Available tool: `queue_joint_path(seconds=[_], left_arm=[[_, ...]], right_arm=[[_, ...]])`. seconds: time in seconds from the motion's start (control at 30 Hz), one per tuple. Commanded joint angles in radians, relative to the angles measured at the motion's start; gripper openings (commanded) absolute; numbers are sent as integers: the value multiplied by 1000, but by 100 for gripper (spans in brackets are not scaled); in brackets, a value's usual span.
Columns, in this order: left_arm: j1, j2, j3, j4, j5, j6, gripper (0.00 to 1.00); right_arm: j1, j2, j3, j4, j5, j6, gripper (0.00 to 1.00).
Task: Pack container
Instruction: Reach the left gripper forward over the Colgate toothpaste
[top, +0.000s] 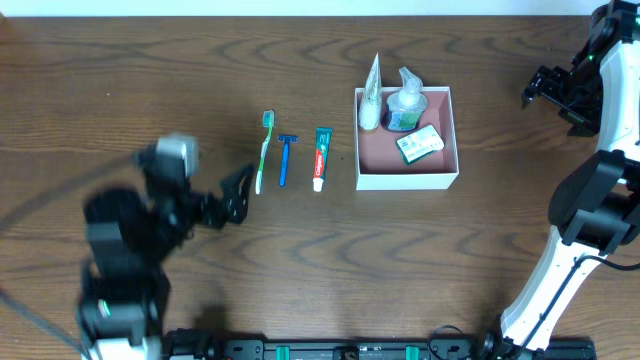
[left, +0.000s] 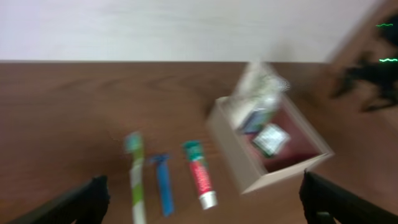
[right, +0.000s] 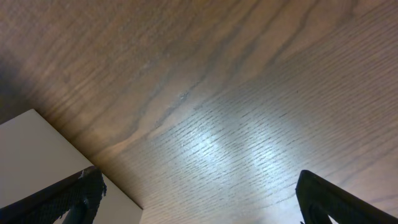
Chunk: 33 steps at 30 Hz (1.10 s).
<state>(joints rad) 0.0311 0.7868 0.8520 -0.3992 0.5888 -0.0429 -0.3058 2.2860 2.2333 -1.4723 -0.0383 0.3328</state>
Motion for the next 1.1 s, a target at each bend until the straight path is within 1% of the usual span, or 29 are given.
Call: queue_joint_path(seconds=[0.0,0.07,0.1,0.33,0.47,0.63,0.73,0.83,0.93,1.07], left_arm=[[0,215,174,-58,306,69,98],[-12,298,224,-62,308,69,98],[-25,330,244,-76,275,69,98],[-188,502,333,-211,-134,42,98],[-267,601,366,-278,-288,43,98],[-326,698,363,-254,-285,35,98],[-343,746,362,-208,-290,-1,98],[-373,797,368,-210,-378,-65,98],[-419,849,371,-218,-473,-98,98],[-452,907,373,-192,-504,-109,98]], right_arm=[[0,-14,-3,-1,-3,14,99],[0,-14,-3,-1,-3,14,99],[0,-14,-3,-1,-3,14,99],[0,-14,-3,-1,-3,14,99],[0,-14,-3,-1,-3,14,99],[0,-14,-3,-1,-3,14,99],[0,-14,-3,-1,-3,14,99],[0,-14,-3,-1,-3,14,99],[0,-14,-3,-1,-3,14,99],[0,-14,-3,-1,-3,14,99]])
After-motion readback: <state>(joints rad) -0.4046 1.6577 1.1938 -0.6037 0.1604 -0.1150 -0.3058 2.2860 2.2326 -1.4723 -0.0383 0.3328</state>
